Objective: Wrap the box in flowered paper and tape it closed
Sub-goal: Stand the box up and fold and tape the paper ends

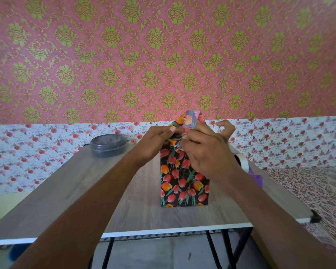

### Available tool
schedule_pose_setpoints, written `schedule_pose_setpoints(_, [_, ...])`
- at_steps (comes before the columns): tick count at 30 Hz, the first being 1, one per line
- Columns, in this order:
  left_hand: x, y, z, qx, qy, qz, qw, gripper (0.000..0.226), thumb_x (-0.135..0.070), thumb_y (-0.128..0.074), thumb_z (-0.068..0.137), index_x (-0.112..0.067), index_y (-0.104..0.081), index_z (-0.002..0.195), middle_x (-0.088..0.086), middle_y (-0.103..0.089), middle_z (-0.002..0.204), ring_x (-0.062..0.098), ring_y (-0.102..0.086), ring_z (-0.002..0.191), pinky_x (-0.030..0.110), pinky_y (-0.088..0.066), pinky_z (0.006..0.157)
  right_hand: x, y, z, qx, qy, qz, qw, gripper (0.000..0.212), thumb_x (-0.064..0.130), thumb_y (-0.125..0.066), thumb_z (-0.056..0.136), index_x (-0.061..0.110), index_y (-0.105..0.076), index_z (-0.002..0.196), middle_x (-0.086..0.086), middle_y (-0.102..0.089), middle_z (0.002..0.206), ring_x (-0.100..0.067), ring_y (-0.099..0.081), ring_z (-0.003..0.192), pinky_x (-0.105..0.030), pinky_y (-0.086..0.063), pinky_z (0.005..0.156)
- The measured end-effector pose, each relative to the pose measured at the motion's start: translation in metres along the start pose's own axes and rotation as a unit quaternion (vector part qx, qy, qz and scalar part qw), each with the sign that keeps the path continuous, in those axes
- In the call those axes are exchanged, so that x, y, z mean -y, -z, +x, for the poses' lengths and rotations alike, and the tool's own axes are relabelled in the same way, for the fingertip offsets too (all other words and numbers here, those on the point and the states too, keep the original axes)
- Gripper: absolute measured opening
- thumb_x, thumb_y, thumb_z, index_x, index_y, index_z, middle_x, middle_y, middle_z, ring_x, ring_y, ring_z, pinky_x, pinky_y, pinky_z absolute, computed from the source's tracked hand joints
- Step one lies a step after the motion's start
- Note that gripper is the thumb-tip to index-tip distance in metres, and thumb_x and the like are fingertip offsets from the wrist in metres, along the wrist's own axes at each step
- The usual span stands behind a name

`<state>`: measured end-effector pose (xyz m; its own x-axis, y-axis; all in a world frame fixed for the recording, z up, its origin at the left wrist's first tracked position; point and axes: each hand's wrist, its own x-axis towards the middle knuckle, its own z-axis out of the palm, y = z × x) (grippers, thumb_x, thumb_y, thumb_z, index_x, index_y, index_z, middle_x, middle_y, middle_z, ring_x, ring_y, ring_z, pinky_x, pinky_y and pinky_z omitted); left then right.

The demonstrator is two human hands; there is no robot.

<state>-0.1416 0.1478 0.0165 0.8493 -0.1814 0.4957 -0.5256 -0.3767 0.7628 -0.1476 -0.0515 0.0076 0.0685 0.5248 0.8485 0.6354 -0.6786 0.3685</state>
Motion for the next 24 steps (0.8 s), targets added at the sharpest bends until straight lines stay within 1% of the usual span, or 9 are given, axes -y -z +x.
schedule_pose_setpoints(3, [0.0,0.0,0.003,-0.011,0.016,0.013,1.0,0.04,-0.035,-0.04,0.108,-0.016,-0.068,0.129,-0.007,-0.069,0.128,0.004,-0.062,0.12,0.026,-0.045,0.103,-0.001,-0.002,0.0,0.013,-0.044,0.026,0.999,0.012,0.029,-0.069,0.088,0.019,-0.075,0.09,0.008,-0.067,0.089,-0.021,-0.059,0.098,-0.063,-0.044,0.083])
schedule_pose_setpoints(6, [-0.005,-0.003,0.003,-0.02,0.02,0.009,1.0,0.042,-0.037,-0.039,0.108,-0.016,-0.073,0.122,-0.01,-0.074,0.117,0.001,-0.066,0.11,0.012,-0.048,0.09,0.003,-0.002,0.008,0.052,-0.125,0.06,0.989,0.045,0.056,-0.067,0.081,0.019,-0.069,0.106,0.006,-0.07,0.085,-0.022,-0.059,0.1,-0.058,-0.046,0.088])
schedule_pose_setpoints(8, [-0.006,-0.005,0.003,-0.028,0.022,0.001,0.999,0.044,-0.037,-0.037,0.108,-0.016,-0.073,0.12,-0.012,-0.074,0.113,-0.001,-0.067,0.107,0.006,-0.047,0.084,0.006,-0.004,0.015,0.067,-0.158,0.046,0.984,0.052,0.065,-0.064,0.076,0.025,-0.063,0.109,0.009,-0.069,0.077,-0.021,-0.061,0.098,-0.058,-0.038,0.095])
schedule_pose_setpoints(9, [-0.005,-0.005,0.003,-0.032,0.024,-0.004,0.999,0.045,-0.038,-0.037,0.108,-0.016,-0.074,0.119,-0.011,-0.074,0.113,0.0,-0.067,0.108,0.009,-0.048,0.087,0.006,-0.005,0.018,0.073,-0.165,0.05,0.982,0.051,0.067,-0.063,0.075,0.028,-0.061,0.108,0.01,-0.068,0.075,-0.021,-0.06,0.097,-0.059,-0.037,0.096])
schedule_pose_setpoints(13, [-0.003,-0.006,0.003,-0.046,0.05,-0.023,0.997,0.05,-0.039,-0.034,0.109,-0.009,-0.074,0.105,0.009,-0.075,0.102,0.022,-0.071,0.1,0.041,-0.054,0.098,0.004,-0.012,0.026,0.077,-0.128,0.07,0.986,0.026,0.04,-0.077,0.079,0.025,-0.075,0.101,0.006,-0.068,0.077,-0.024,-0.055,0.092,-0.057,-0.049,0.082])
schedule_pose_setpoints(15, [-0.002,-0.006,0.003,-0.054,0.042,-0.026,0.997,0.051,-0.037,-0.033,0.11,-0.006,-0.073,0.101,0.016,-0.073,0.101,0.03,-0.068,0.102,0.045,-0.05,0.098,0.005,-0.011,0.029,0.072,-0.118,0.045,0.989,0.013,0.029,-0.077,0.081,0.026,-0.077,0.094,0.007,-0.062,0.083,-0.023,-0.051,0.095,-0.059,-0.045,0.084])
schedule_pose_setpoints(19, [0.0,-0.004,0.002,-0.058,0.041,-0.026,0.997,0.056,-0.042,-0.034,0.108,0.001,-0.069,0.101,0.03,-0.065,0.106,0.045,-0.06,0.106,0.061,-0.042,0.101,0.008,-0.004,0.035,0.042,-0.105,-0.021,0.993,0.009,0.028,-0.069,0.081,0.03,-0.075,0.088,0.008,-0.055,0.104,-0.023,-0.053,0.11,-0.056,-0.029,0.095])
schedule_pose_setpoints(21, [0.0,-0.005,0.0,-0.053,0.039,-0.024,0.998,0.056,-0.042,-0.033,0.109,0.0,-0.07,0.099,0.027,-0.067,0.104,0.042,-0.062,0.104,0.056,-0.046,0.102,0.007,-0.004,0.034,0.024,-0.085,-0.019,0.996,0.01,0.027,-0.065,0.084,0.028,-0.074,0.086,0.009,-0.057,0.103,-0.021,-0.056,0.109,-0.058,-0.029,0.096])
schedule_pose_setpoints(24, [-0.004,-0.006,-0.003,-0.048,0.026,-0.028,0.998,0.052,-0.036,-0.031,0.11,-0.008,-0.074,0.1,0.009,-0.075,0.099,0.019,-0.069,0.099,0.022,-0.053,0.089,0.003,-0.009,0.028,0.0,-0.077,0.031,0.997,0.005,0.026,-0.073,0.083,0.025,-0.076,0.086,0.007,-0.059,0.089,-0.02,-0.061,0.093,-0.062,-0.037,0.092])
